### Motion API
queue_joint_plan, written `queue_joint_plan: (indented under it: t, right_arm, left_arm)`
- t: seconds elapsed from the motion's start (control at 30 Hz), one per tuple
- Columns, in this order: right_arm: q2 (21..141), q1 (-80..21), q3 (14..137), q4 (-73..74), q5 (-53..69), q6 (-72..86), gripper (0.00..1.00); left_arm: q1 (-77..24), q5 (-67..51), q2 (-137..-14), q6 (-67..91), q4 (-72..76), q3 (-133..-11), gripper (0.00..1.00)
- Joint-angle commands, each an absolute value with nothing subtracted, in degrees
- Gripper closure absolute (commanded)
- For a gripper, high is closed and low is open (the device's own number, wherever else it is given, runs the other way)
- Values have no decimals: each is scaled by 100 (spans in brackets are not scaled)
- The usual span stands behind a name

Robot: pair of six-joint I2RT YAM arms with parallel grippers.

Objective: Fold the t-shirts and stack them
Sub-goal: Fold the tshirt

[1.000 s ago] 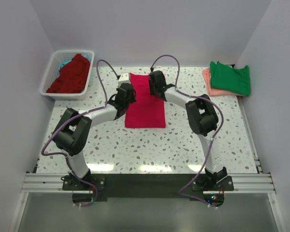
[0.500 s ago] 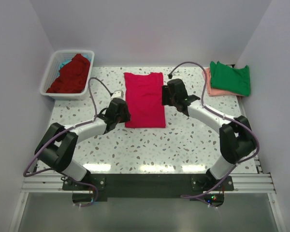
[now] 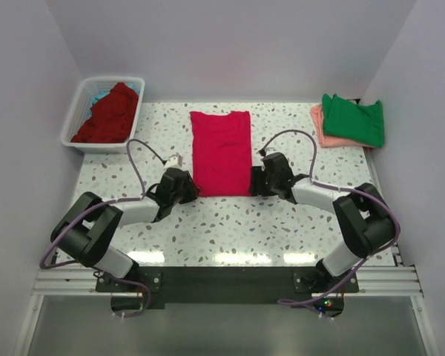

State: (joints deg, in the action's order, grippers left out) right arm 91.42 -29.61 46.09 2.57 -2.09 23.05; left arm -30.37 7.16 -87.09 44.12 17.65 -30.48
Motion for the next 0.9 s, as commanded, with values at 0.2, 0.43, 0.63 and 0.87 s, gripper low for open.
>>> queue_joint_plan:
  t: [0.2,0.43,0.63,0.87]
  right_arm:
    - [9193,-2971,4315,-861,237,2680,43]
    - [9369,-2971,4307,-993,439,2795,59]
    - [9387,-2988,4263,-967,633,2874,64]
    - [9492,-3023,4236,-958,721,2883,70]
  left_arm:
    - [-3023,949,-8455,4614,1864,-2997,64]
    - [-3023,870,-8464,4641,1688,-3023,66]
    - [-3023,748,-8578,4614,1819,-2988,67]
    - [-3023,510,-8736,4597,2136,-3006,66]
